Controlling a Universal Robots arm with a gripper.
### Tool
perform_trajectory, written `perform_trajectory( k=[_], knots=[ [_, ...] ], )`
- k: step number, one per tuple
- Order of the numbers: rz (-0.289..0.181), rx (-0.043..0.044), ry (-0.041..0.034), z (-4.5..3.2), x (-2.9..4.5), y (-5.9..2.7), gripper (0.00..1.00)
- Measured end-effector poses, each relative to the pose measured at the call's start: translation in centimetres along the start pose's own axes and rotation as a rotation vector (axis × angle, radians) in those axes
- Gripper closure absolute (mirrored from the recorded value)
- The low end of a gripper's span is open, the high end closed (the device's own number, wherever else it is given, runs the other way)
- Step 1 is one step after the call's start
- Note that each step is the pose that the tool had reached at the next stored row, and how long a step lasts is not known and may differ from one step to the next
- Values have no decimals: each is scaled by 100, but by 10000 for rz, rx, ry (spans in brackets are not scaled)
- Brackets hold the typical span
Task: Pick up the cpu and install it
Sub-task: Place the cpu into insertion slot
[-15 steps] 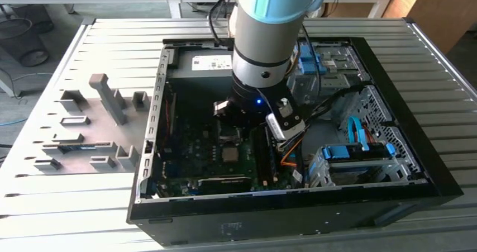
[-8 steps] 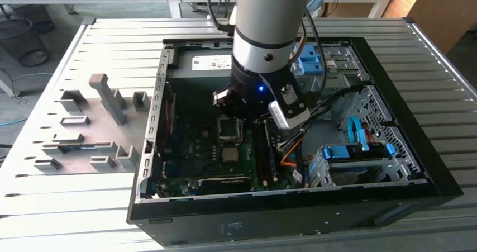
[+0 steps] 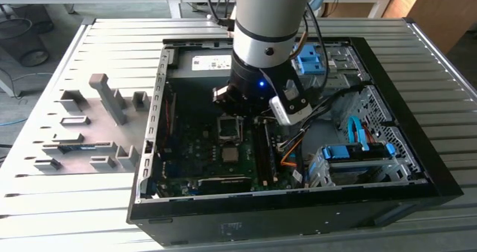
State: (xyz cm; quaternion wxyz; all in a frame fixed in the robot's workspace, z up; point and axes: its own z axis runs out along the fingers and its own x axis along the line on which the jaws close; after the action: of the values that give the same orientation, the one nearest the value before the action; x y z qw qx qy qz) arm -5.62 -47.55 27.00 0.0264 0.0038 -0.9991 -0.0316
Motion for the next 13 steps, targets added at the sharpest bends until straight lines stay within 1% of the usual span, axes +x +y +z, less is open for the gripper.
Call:
perform_trajectory(
  k=[13],
  knots=[
    [0, -1, 0, -31, 2, 2, 90]
  ],
)
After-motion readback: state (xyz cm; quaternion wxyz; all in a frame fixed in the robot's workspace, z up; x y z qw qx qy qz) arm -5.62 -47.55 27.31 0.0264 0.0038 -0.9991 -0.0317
